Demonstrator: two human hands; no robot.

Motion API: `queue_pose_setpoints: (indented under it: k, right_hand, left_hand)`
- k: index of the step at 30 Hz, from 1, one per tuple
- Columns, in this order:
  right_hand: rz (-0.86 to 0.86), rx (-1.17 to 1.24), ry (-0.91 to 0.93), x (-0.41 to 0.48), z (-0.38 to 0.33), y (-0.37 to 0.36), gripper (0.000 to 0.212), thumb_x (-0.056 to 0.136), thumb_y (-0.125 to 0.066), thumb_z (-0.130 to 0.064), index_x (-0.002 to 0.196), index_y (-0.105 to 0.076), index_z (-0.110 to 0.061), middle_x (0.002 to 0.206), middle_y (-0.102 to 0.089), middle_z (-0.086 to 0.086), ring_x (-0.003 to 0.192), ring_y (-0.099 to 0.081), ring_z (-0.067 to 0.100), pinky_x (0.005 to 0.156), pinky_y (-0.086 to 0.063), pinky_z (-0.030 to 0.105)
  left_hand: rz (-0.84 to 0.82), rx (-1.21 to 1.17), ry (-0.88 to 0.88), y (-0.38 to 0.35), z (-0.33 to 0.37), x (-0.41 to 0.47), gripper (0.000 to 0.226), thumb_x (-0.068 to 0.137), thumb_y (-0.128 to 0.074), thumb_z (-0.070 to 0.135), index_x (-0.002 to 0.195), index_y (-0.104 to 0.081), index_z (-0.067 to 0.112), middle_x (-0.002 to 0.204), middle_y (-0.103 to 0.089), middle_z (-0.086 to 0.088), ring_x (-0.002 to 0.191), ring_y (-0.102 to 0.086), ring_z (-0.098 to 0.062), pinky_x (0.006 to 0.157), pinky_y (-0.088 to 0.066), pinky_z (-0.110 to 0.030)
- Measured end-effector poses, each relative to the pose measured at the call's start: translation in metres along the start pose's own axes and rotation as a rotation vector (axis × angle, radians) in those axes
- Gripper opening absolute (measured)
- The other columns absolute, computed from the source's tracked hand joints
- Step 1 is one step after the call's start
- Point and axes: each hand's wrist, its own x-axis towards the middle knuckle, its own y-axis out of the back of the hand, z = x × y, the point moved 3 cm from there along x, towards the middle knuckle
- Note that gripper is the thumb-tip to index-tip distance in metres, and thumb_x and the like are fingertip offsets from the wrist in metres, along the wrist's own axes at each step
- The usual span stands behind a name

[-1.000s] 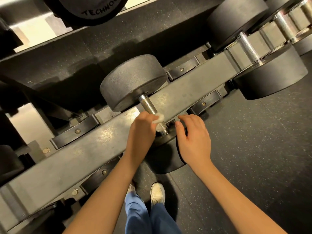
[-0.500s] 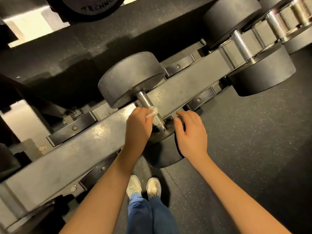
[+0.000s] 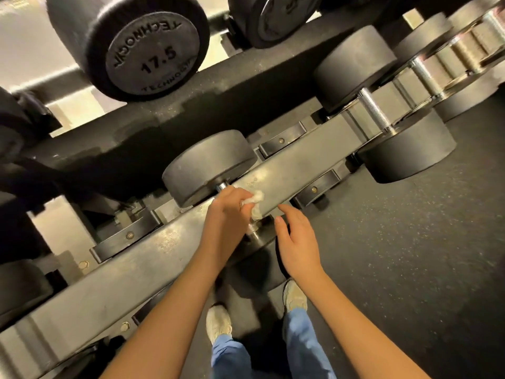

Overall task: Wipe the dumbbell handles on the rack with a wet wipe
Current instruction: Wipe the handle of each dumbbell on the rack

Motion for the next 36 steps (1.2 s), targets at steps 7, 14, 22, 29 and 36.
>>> queue_pose_setpoints:
  k: [7,14,22,29,36]
  right_hand:
    - [0.008,0.128,0.093,0.085,-0.037,0.083,0.033,0.100,-0.044,-0.019,0.132,-0.052,-0.013,0.129,-0.052,-0.003,0.120,-0.048,0.013,0.094,-0.030,0.014]
    - [0.016,-0.044,0.409,0.201,-0.134,0.155,0.051,0.100,-0.043,-0.025,0.148,-0.029,-0.013,0.156,-0.025,0.005,0.141,-0.025,0.018,0.115,-0.023,0.030]
    - [0.166,-0.378,0.478,0.262,-0.199,0.173,0.061,0.098,-0.043,-0.043,0.149,-0.028,-0.013,0.159,-0.010,0.012,0.142,-0.021,0.031,0.115,-0.024,0.045]
    - [-0.034,-0.490,0.448,0.269,-0.209,0.173,0.078,0.097,-0.039,-0.051,0.152,-0.003,-0.009,0.160,0.002,0.014,0.147,0.000,0.025,0.118,-0.003,0.033]
    - [-0.222,-0.607,0.345,0.289,-0.223,0.174,0.098,0.090,-0.037,-0.065,0.149,0.013,-0.004,0.157,0.013,0.021,0.146,0.010,0.030,0.120,-0.003,0.040]
  left_hand:
    - [0.116,-0.066,0.098,0.028,0.059,0.065,0.006,0.084,-0.067,0.004,0.089,-0.070,0.005,0.085,-0.058,0.003,0.075,-0.048,0.006,0.069,-0.033,0.000]
    - [0.297,-0.038,0.157,0.073,0.107,0.137,0.009,0.090,-0.063,0.016,0.097,-0.069,0.014,0.092,-0.059,0.004,0.081,-0.050,-0.001,0.073,-0.036,-0.006]
    - [0.386,-0.049,0.125,0.115,0.113,0.195,0.009,0.090,-0.063,0.011,0.097,-0.067,0.014,0.092,-0.056,0.008,0.080,-0.050,0.001,0.077,-0.036,-0.003]
    - [0.389,-0.083,0.162,0.137,0.100,0.258,0.011,0.093,-0.059,0.012,0.101,-0.066,0.009,0.094,-0.055,0.002,0.080,-0.041,0.004,0.073,-0.031,0.002]
    - [0.390,-0.060,0.159,0.140,0.077,0.326,0.009,0.093,-0.059,0.014,0.094,-0.067,0.009,0.090,-0.057,-0.001,0.074,-0.044,-0.002,0.068,-0.032,-0.003]
